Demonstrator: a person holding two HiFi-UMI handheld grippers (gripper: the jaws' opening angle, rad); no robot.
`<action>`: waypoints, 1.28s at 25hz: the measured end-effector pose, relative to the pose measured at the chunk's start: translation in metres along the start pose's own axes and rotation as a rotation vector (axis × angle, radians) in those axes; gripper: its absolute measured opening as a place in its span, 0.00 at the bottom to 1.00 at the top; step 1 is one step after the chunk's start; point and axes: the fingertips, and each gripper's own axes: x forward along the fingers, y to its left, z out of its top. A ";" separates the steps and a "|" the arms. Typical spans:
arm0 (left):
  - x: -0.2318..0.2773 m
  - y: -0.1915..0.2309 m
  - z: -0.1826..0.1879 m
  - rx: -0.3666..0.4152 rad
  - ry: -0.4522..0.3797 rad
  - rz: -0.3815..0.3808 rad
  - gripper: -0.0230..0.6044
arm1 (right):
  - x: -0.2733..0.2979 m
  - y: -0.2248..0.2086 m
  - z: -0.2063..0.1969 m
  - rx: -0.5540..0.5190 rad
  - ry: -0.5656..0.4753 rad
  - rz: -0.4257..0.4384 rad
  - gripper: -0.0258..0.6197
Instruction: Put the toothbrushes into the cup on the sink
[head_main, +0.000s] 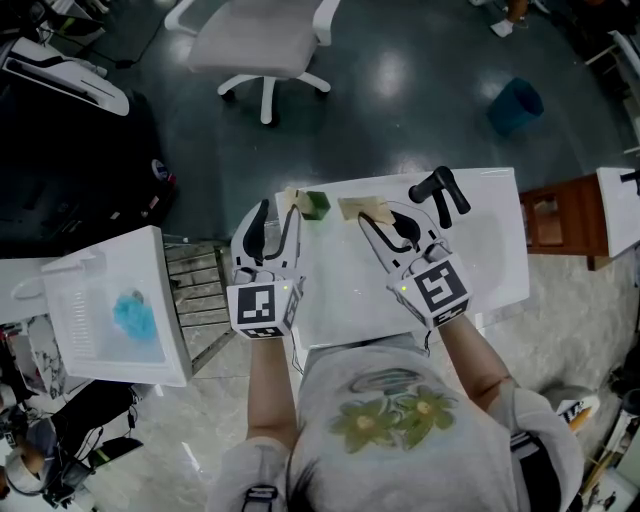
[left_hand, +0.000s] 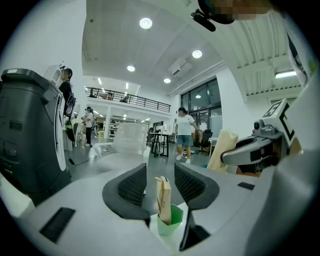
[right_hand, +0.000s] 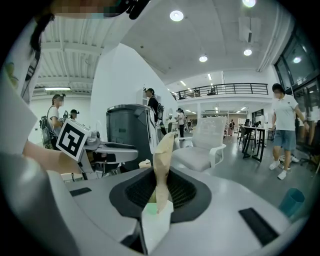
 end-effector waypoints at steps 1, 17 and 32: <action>-0.002 0.000 -0.001 -0.005 0.001 -0.001 0.32 | 0.000 0.001 0.001 -0.001 -0.001 0.000 0.18; -0.015 0.003 -0.020 0.010 0.077 -0.017 0.07 | 0.010 0.006 0.012 -0.009 -0.014 0.010 0.18; -0.016 0.015 -0.025 -0.018 0.054 -0.002 0.07 | 0.032 0.014 0.023 -0.021 -0.041 0.043 0.18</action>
